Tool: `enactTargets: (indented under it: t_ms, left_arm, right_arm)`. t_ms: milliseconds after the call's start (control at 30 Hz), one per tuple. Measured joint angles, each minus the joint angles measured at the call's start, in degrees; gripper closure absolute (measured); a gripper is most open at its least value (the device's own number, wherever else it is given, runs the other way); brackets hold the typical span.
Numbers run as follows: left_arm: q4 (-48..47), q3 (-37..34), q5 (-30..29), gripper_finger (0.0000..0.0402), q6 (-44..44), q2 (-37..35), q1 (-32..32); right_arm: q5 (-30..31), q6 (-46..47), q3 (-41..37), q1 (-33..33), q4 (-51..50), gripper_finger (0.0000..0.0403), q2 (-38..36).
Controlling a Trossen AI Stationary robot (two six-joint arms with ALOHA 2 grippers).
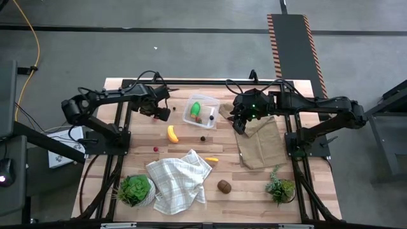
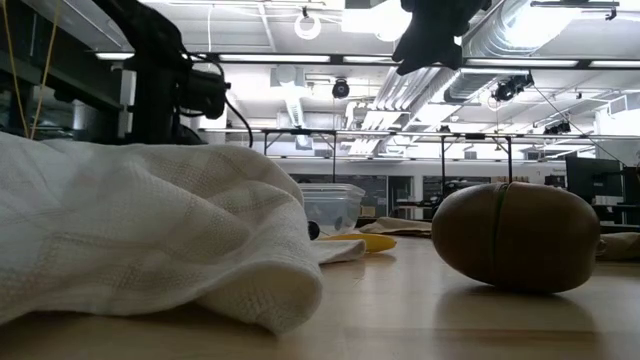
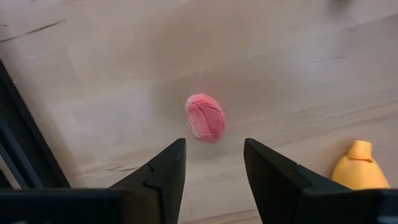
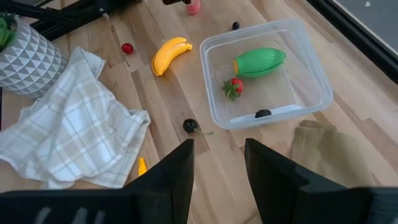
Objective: Pick and placing Produce into tupperware
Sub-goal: Put the pink peach into the transparent bin
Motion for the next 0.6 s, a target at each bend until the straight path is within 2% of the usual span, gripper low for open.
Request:
enactTargets:
  t_ms: [600]
  left_arm:
    - [1.6,0.0,0.0,0.0252,-0.1,4.1,0.0]
  right_arm:
    - [0.0,-1.3,0.0,-0.3,0.0,0.0269,0.0]
